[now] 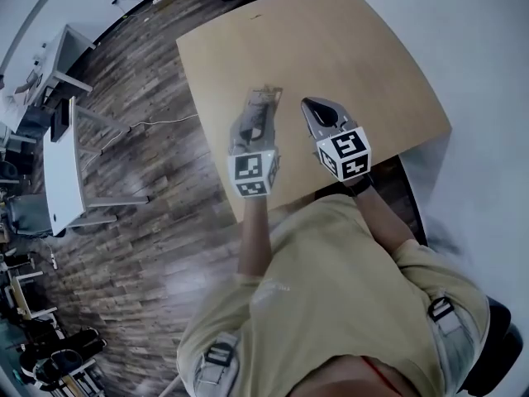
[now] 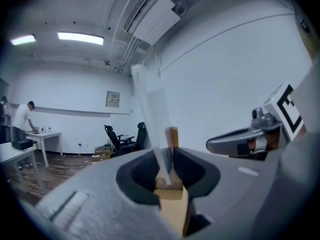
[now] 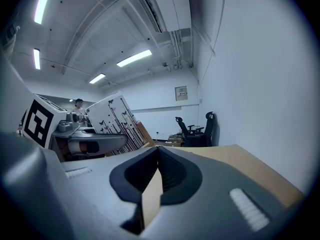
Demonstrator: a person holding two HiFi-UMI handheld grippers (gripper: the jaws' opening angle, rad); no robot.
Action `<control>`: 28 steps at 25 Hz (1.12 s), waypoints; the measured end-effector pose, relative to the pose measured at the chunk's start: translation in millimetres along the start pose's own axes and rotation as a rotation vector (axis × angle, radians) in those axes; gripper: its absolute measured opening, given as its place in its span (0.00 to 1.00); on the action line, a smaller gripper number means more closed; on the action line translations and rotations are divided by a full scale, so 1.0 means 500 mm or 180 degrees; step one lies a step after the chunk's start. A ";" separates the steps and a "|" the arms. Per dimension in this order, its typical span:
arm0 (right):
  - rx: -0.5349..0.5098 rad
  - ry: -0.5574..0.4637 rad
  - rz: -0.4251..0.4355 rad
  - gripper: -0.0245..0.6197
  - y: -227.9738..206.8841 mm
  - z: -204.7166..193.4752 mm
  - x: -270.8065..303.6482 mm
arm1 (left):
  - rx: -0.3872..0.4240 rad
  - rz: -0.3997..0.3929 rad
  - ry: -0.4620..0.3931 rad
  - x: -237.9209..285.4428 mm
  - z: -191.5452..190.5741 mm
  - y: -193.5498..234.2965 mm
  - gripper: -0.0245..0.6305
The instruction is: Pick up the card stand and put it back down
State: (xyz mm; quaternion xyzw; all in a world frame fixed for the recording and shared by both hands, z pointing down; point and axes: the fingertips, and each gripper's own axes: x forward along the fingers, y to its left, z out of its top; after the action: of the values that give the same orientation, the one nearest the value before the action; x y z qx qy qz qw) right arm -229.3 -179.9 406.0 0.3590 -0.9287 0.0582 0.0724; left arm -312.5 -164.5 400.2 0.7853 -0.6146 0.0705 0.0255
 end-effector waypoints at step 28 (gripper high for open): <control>0.0055 0.0014 -0.0893 0.05 -0.115 -0.083 -0.410 | -0.0241 -0.0682 -0.0148 -0.049 0.007 -0.355 0.16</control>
State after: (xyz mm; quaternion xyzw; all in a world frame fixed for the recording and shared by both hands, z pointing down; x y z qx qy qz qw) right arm -36.5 -80.6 413.7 0.4858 -0.8687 0.0563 0.0787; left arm -146.2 -98.1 401.5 0.8464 -0.5298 0.0259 0.0482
